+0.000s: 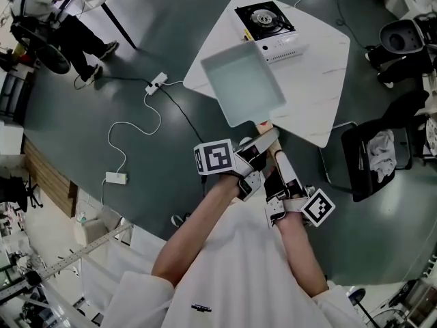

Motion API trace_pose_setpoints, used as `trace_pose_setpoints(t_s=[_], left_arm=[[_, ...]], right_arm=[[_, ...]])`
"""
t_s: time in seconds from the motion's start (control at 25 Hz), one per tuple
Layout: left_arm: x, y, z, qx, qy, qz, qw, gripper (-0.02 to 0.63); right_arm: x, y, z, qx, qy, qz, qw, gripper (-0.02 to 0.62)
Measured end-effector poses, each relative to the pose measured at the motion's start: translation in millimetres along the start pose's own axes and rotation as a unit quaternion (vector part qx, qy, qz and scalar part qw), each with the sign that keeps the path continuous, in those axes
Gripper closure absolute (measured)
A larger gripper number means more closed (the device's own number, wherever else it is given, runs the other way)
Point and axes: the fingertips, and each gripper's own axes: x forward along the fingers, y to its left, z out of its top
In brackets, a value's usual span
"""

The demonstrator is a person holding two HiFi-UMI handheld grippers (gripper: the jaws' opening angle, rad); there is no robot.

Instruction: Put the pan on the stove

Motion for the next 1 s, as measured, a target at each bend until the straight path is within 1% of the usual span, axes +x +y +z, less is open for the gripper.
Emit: trace_pose_setpoints(t_s=[0.12, 0.24, 0.48, 0.52, 0.72, 0.8, 0.88, 1.0], left_arm=[[24, 11, 31, 0.0, 0.004, 0.002, 1.0, 0.454], [56, 20, 71, 0.001, 0.008, 0.007, 0.9999, 0.454], [122, 28, 169, 0.005, 0.017, 0.007, 0.9998, 0.456], [130, 29, 180, 0.006, 0.017, 0.006, 0.9998, 0.456], [138, 29, 195, 0.017, 0.011, 0.004, 0.9998, 0.456], [156, 31, 220, 0.02, 0.012, 0.006, 0.9997, 0.456], [174, 34, 244, 0.013, 0.014, 0.011, 0.9998, 0.456], [185, 33, 263, 0.013, 0.019, 0.019, 0.9995, 0.456]], right_arm=[[33, -9, 22, -0.001, -0.004, 0.002, 1.0, 0.482], [75, -14, 51, 0.0, -0.008, 0.008, 1.0, 0.482], [177, -14, 114, 0.0, -0.006, 0.02, 1.0, 0.482], [189, -14, 121, 0.0, -0.005, 0.021, 1.0, 0.482], [203, -16, 131, -0.009, 0.001, 0.03, 1.0, 0.482], [228, -16, 148, -0.008, 0.001, 0.031, 0.999, 0.482], [253, -16, 164, -0.001, 0.0, 0.025, 1.0, 0.482], [272, -12, 176, -0.002, -0.001, 0.024, 1.0, 0.482]])
